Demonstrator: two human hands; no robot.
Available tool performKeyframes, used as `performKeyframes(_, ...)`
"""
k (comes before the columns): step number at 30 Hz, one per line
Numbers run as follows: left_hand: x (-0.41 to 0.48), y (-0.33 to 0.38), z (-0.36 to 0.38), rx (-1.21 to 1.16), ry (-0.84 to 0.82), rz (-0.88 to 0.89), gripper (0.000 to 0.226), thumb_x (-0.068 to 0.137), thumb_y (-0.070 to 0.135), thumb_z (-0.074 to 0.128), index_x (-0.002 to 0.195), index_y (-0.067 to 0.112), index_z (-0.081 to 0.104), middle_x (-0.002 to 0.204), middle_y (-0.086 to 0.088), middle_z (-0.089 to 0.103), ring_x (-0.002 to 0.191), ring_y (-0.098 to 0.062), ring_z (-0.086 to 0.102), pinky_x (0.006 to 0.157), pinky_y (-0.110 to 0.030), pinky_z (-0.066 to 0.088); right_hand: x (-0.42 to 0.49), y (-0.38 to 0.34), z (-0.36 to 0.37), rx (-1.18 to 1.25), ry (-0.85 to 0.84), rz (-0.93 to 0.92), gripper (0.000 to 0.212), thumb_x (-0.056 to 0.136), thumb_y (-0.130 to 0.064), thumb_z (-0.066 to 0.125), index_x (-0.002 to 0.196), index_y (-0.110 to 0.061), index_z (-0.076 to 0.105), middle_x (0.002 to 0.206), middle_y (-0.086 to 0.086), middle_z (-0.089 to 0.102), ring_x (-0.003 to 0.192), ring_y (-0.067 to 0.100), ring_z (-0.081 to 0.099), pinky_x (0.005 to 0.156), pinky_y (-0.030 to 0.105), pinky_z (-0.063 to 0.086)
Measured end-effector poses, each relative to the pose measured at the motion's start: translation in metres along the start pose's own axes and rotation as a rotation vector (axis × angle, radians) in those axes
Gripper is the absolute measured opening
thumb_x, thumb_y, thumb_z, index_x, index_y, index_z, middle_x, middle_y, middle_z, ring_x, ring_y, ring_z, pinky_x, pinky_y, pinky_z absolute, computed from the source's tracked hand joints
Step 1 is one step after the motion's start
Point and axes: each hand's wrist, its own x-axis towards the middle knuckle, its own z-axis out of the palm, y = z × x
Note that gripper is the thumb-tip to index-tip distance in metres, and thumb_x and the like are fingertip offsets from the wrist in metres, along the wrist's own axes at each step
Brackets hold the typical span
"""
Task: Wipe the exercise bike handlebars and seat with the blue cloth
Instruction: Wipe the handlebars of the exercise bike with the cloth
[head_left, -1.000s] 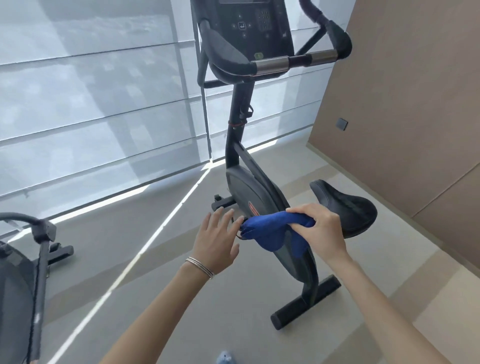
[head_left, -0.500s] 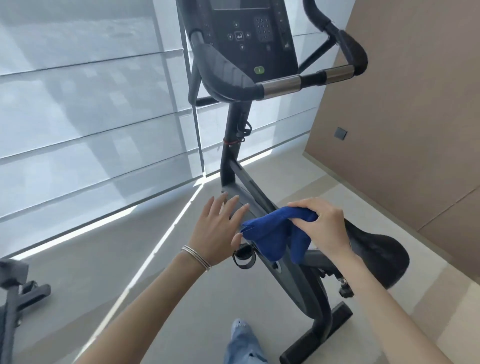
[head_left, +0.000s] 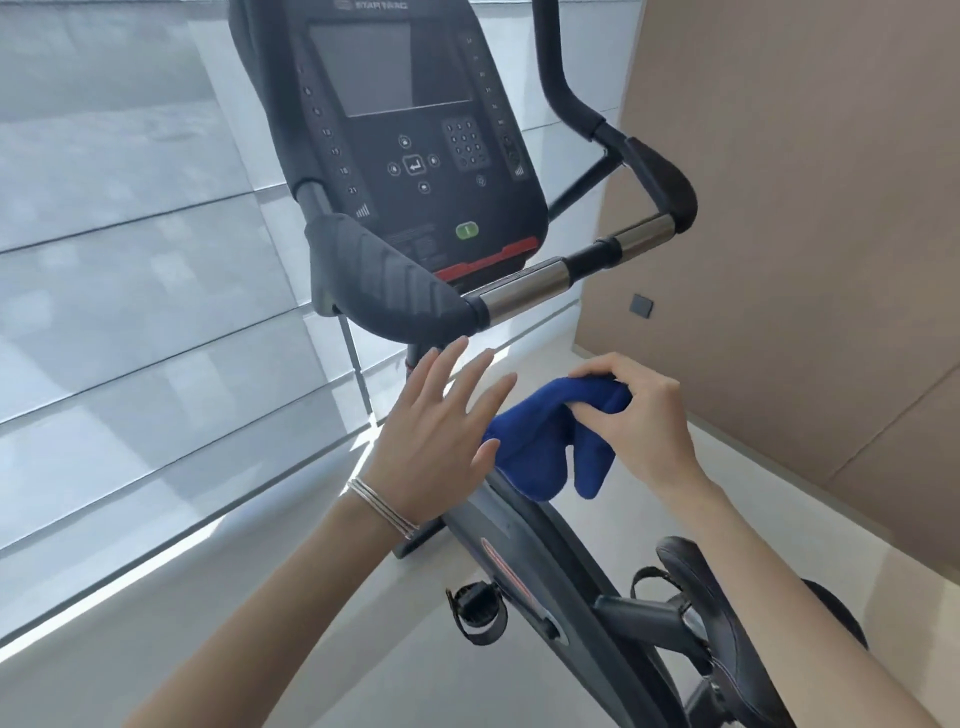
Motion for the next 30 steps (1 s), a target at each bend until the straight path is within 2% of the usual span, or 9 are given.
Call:
performKeyframes(4, 0.026, -0.018, -0.003, -0.006, 0.067, 0.034, 0.058, 0.076, 0.036, 0.066, 0.128, 0.015, 0.054, 0.136, -0.012, 0.052, 0.130, -0.037, 0.042, 0.109, -0.052, 0.029, 0.027, -0.007, 0.005, -0.025, 0.042, -0.016, 0.030, 0.073, -0.006, 0.073, 0.092, -0.025, 0.059, 0.086, -0.011, 0.066, 0.080, 0.003, 0.060, 0.070, 0.004, 0.046)
performKeyframes(9, 0.047, -0.052, -0.005, -0.012, 0.096, 0.053, 0.057, 0.076, 0.035, 0.065, 0.128, 0.014, 0.054, 0.133, -0.012, 0.054, 0.130, -0.037, 0.042, 0.109, -0.051, 0.032, 0.054, -0.024, 0.014, -0.026, 0.147, -0.037, 0.029, 0.072, -0.009, 0.076, 0.088, -0.022, 0.056, 0.083, -0.008, 0.066, 0.079, -0.005, 0.059, 0.066, 0.000, 0.042)
performKeyframes(12, 0.053, -0.071, -0.003, -0.032, 0.132, 0.097, 0.055, 0.075, 0.035, 0.066, 0.124, 0.012, 0.056, 0.127, -0.012, 0.058, 0.127, -0.037, 0.046, 0.108, -0.052, 0.035, 0.063, -0.032, 0.026, -0.059, 0.190, -0.073, 0.025, 0.071, -0.008, 0.076, 0.085, -0.020, 0.058, 0.082, -0.007, 0.065, 0.077, 0.002, 0.059, 0.066, 0.001, 0.042)
performKeyframes(15, 0.060, -0.089, 0.000, -0.059, 0.156, 0.119, 0.053, 0.075, 0.035, 0.064, 0.122, 0.011, 0.058, 0.122, -0.011, 0.062, 0.123, -0.037, 0.050, 0.106, -0.052, 0.037, 0.073, -0.035, 0.040, -0.137, 0.282, -0.114, 0.020, 0.070, -0.007, 0.077, 0.080, -0.010, 0.061, 0.088, -0.004, 0.059, 0.075, 0.008, 0.057, 0.065, 0.011, 0.046)
performKeyframes(19, 0.061, -0.098, 0.009, -0.077, 0.197, 0.166, 0.045, 0.081, 0.038, 0.056, 0.118, 0.012, 0.061, 0.118, -0.008, 0.064, 0.118, -0.033, 0.054, 0.106, -0.048, 0.039, 0.072, -0.031, 0.065, -0.203, 0.414, -0.092, 0.019, 0.069, -0.002, 0.078, 0.073, -0.007, 0.060, 0.083, -0.003, 0.054, 0.073, 0.017, 0.055, 0.064, 0.010, 0.043)
performKeyframes(23, 0.063, -0.098, 0.018, -0.088, 0.241, 0.171, 0.044, 0.083, 0.040, 0.054, 0.116, 0.013, 0.061, 0.117, -0.007, 0.064, 0.114, -0.030, 0.058, 0.104, -0.046, 0.041, 0.065, -0.027, 0.084, -0.217, 0.513, -0.105, 0.014, 0.072, 0.000, 0.074, 0.075, -0.004, 0.062, 0.085, -0.003, 0.055, 0.075, 0.009, 0.052, 0.066, 0.007, 0.042)
performKeyframes(27, 0.063, -0.096, 0.022, -0.103, 0.296, 0.156, 0.040, 0.084, 0.038, 0.051, 0.113, 0.013, 0.063, 0.113, -0.007, 0.066, 0.110, -0.029, 0.059, 0.102, -0.043, 0.043, 0.051, -0.021, 0.096, -0.254, 0.527, -0.083, 0.012, 0.074, 0.000, 0.069, 0.085, -0.005, 0.067, 0.090, -0.004, 0.058, 0.082, -0.001, 0.051, 0.075, 0.001, 0.040)
performKeyframes(30, 0.064, -0.096, 0.022, -0.105, 0.308, 0.151, 0.039, 0.084, 0.038, 0.052, 0.112, 0.012, 0.063, 0.111, -0.006, 0.066, 0.110, -0.029, 0.060, 0.101, -0.041, 0.044, 0.041, -0.023, 0.118, -0.287, 0.383, -0.094, 0.016, 0.071, 0.003, 0.073, 0.084, -0.005, 0.069, 0.086, 0.003, 0.064, 0.080, 0.000, 0.054, 0.076, 0.002, 0.040)
